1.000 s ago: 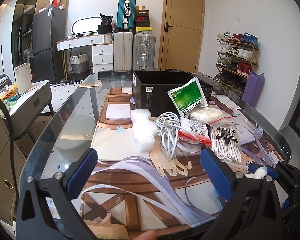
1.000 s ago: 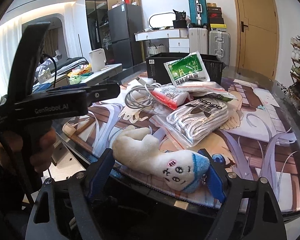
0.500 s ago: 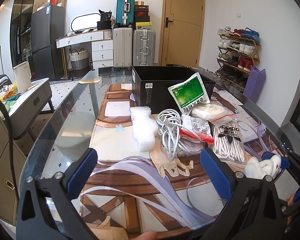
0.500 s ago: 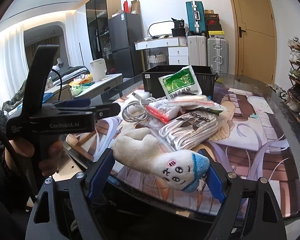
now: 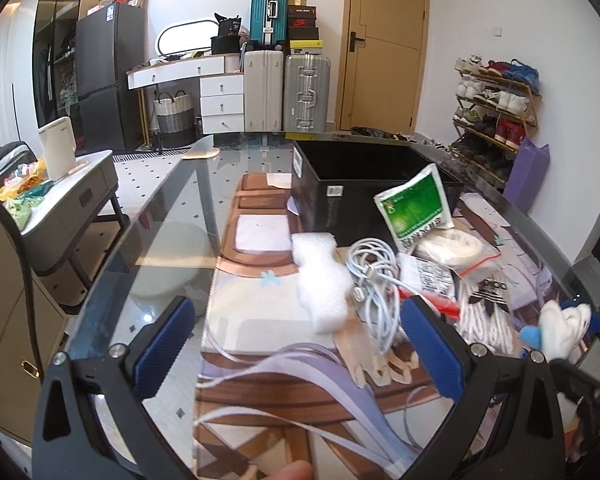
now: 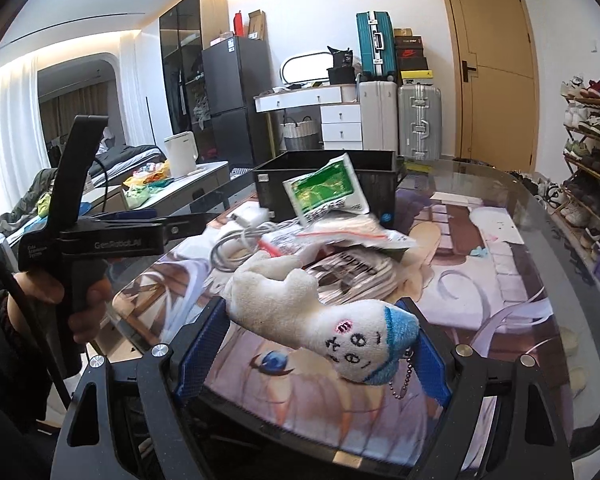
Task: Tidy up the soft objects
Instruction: 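Lift the plush doll with the right tool while the left tool grasps the white foam piece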
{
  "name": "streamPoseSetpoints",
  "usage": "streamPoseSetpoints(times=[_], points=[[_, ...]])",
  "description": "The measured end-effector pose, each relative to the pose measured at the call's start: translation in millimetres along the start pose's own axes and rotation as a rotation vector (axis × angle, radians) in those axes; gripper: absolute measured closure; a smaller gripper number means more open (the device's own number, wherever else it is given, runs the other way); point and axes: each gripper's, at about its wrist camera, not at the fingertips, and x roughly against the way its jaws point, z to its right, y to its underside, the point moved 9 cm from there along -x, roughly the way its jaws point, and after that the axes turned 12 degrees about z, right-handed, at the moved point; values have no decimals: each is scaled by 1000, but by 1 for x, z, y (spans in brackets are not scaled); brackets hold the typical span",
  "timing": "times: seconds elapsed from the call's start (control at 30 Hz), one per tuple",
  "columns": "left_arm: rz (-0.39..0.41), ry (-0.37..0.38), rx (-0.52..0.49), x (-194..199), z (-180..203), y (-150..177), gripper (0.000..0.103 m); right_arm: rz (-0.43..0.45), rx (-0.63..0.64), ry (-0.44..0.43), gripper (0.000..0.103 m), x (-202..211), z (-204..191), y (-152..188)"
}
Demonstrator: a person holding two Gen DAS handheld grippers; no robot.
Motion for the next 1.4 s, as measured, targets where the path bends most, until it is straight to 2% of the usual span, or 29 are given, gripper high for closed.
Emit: streamPoseSetpoints(times=[0.2, 0.37, 0.5, 0.67, 1.1, 1.4], points=[[-26, -36, -2, -12, -11, -4, 0, 9, -5, 20, 18, -6, 15, -11], [-88, -75, -20, -31, -15, 0, 0, 6, -14, 26, 18, -13, 25, -16], [-108, -69, -20, -42, -14, -1, 0, 12, -17, 30, 18, -17, 32, -23], [-163, -98, -41, -60, -17, 5, 0, 24, -21, 45, 18, -20, 41, -31], [-228, -30, -14, -82, -11, 7, 0, 25, -24, 61, 18, -27, 49, -39], [-243, 4, -11, -84, -5, 5, 0, 19, -28, 61, 18, -30, 51, -39]])
